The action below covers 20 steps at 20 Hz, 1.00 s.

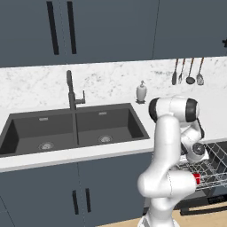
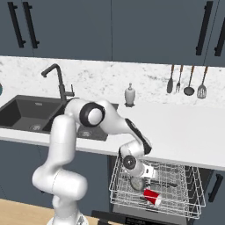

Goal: Pick up the cup and bowl from the counter, place them in the dishwasher, and close the dishwasher door.

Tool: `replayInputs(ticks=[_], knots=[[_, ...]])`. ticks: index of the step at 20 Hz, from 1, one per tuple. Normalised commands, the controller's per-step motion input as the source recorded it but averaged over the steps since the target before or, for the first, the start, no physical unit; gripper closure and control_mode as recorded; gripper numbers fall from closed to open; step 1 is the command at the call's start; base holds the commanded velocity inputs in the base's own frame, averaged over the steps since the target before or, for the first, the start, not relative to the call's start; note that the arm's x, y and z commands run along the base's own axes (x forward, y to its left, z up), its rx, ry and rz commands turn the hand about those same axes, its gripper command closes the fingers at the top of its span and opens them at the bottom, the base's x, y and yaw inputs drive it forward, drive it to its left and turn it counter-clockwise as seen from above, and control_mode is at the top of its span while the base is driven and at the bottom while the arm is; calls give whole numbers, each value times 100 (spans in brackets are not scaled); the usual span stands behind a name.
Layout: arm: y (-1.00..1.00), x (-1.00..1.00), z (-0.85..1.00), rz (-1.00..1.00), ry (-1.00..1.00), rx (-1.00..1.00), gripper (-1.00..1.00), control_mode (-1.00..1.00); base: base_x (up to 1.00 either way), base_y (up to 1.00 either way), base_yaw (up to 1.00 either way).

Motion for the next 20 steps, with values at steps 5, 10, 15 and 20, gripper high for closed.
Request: replayInputs(ticks=[5, 10, 15, 20], knots=[[-79, -13, 96, -2, 0, 14, -100, -100, 0, 0, 0], [-77, -63, 100, 0, -6, 11, -100, -100, 0, 0, 0], [-75, -91, 78, -2, 0, 17, -100, -100, 0, 0, 0], [-82, -100, 70, -5, 1, 23, -100, -100, 0, 0, 0]])
